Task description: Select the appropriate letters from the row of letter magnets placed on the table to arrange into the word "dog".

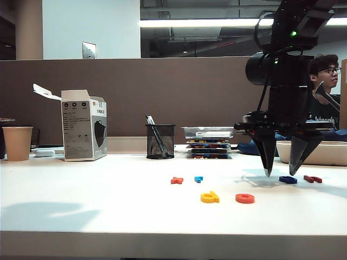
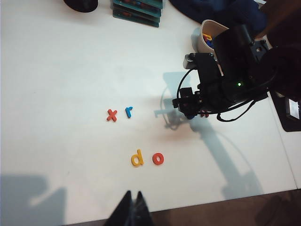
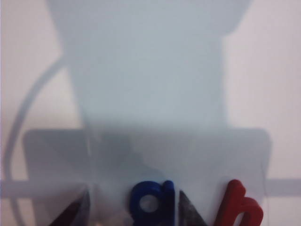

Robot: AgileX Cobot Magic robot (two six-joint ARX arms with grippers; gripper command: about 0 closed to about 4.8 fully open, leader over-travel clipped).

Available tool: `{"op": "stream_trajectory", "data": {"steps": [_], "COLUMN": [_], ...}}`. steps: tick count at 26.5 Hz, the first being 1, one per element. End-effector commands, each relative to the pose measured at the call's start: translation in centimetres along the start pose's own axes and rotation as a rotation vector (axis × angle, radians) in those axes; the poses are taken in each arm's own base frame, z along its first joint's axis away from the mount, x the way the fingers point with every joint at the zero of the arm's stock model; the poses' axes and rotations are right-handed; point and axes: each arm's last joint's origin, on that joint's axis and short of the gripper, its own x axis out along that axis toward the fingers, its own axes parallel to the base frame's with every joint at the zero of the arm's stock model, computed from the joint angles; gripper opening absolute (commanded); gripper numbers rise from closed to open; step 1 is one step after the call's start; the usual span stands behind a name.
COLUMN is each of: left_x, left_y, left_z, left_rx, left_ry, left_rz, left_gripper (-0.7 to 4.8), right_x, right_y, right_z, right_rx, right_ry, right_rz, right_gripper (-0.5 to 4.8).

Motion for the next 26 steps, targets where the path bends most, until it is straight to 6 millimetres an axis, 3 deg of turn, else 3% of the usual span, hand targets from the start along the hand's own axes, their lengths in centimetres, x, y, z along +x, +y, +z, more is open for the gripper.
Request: {"op": "stream_trajectory", "data": {"steps": [1,8,26], "left_x": [-0.1,-0.1,-0.1], "left_y": [0.0,0.0,0.0], "left_z": [0.1,0.1,0.1], "left_rx": [-0.003,-0.003,-0.003], "left_ry": [-0.008,-0.008,-0.008], "left_rz": [-0.001,-0.001,-0.001], "left_gripper": [-0.06,-0.06,-0.06], "right_x": [-0.2,-0.1,-0.2], "right_y": [-0.4,-1.7,-1.6], "right_z": [0.2,0.2,-0.2], "right_rx": [0.009,0.046,0.037], "right_ry": [-0.008,0.021,0.060], "right_rz": [0.000,0.055,0.053], "right_gripper": [2.35,2.35,2.34]}}
